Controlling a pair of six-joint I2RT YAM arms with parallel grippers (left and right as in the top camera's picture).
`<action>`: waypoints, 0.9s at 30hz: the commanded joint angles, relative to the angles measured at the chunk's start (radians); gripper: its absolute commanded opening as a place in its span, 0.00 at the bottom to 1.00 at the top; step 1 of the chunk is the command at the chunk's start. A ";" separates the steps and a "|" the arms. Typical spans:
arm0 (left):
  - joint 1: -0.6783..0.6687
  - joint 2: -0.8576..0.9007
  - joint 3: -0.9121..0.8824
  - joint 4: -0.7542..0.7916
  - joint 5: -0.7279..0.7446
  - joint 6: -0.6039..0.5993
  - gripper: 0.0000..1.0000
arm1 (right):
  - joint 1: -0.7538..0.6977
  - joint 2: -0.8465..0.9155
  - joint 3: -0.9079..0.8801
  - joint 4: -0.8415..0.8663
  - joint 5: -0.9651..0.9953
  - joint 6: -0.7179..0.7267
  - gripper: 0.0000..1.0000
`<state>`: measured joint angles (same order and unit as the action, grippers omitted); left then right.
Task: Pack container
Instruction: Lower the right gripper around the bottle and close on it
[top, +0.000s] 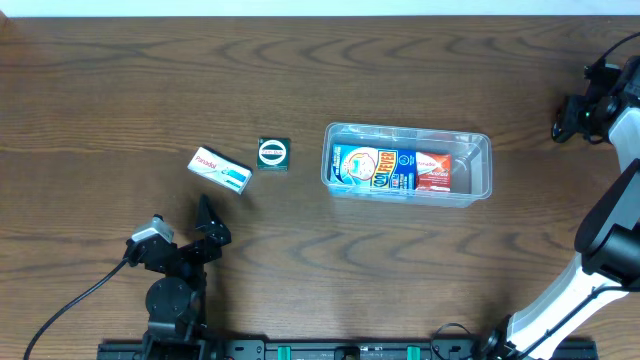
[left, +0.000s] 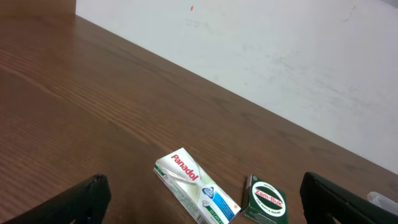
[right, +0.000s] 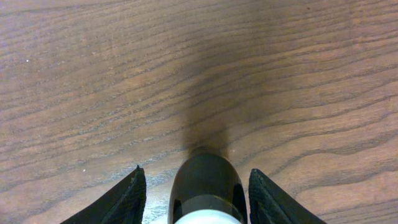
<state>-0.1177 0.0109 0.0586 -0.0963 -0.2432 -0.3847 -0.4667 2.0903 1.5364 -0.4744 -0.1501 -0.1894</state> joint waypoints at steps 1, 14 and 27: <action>0.007 -0.006 -0.029 -0.010 -0.012 0.014 0.98 | -0.007 -0.012 0.012 0.000 -0.012 -0.003 0.49; 0.007 -0.006 -0.029 -0.010 -0.012 0.014 0.98 | -0.007 -0.050 0.015 0.001 -0.011 -0.003 0.45; 0.007 -0.006 -0.029 -0.010 -0.012 0.014 0.98 | -0.007 -0.060 0.021 0.022 -0.012 -0.010 0.39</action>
<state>-0.1177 0.0109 0.0586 -0.0963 -0.2432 -0.3847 -0.4667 2.0724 1.5368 -0.4538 -0.1509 -0.1940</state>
